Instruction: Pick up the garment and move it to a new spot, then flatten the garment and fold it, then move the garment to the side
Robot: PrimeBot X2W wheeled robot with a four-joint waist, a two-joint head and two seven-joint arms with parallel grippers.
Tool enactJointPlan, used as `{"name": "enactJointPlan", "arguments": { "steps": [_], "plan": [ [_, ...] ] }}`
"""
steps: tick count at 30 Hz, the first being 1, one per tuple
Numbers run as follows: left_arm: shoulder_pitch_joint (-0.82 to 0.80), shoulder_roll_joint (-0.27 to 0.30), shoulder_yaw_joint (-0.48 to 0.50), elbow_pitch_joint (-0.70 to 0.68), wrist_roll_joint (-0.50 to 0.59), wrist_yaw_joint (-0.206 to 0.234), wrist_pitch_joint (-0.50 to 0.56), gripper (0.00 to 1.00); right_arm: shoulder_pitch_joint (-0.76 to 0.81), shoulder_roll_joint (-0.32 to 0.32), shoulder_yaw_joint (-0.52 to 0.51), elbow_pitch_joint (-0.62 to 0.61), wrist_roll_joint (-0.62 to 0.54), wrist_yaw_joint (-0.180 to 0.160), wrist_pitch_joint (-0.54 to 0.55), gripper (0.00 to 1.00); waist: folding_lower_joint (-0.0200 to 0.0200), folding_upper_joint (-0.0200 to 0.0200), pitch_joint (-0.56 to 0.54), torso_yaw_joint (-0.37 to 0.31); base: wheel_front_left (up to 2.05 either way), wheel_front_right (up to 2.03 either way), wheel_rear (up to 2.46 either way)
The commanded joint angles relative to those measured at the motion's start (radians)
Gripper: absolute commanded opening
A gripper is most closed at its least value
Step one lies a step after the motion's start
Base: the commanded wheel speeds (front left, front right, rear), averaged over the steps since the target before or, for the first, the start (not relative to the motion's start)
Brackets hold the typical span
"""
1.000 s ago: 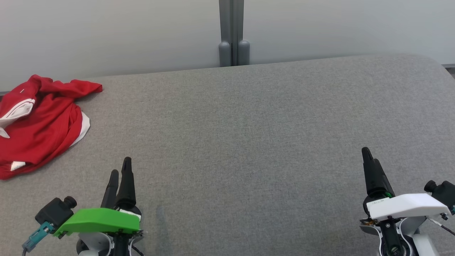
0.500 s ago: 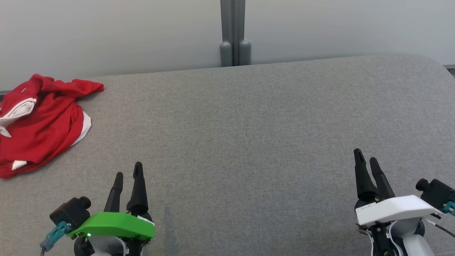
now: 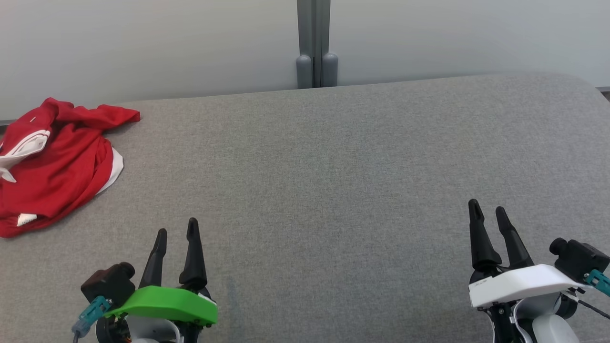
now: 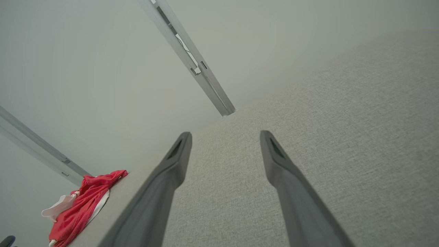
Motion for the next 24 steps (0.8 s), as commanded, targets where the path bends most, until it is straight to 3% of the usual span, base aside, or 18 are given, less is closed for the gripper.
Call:
{"name": "enactJointPlan", "arguments": {
  "steps": [1, 24],
  "plan": [
    [0.005, 0.007, -0.006, -0.006, 0.029, 0.005, -0.01, 1.0, 0.003, -0.005, 0.001, -0.015, -0.031, 0.0, -0.01, 1.0, 0.0, 0.0, 0.0, 0.001, 0.0, 0.0, 0.0],
    [0.016, 0.009, -0.042, 0.031, 0.218, 0.03, -0.064, 1.0, 0.019, -0.007, 0.019, 0.004, -0.252, 0.0, -0.065, 1.0, 0.0, 0.0, 0.001, 0.012, 0.0, 0.0, 0.0]
  ]
}}
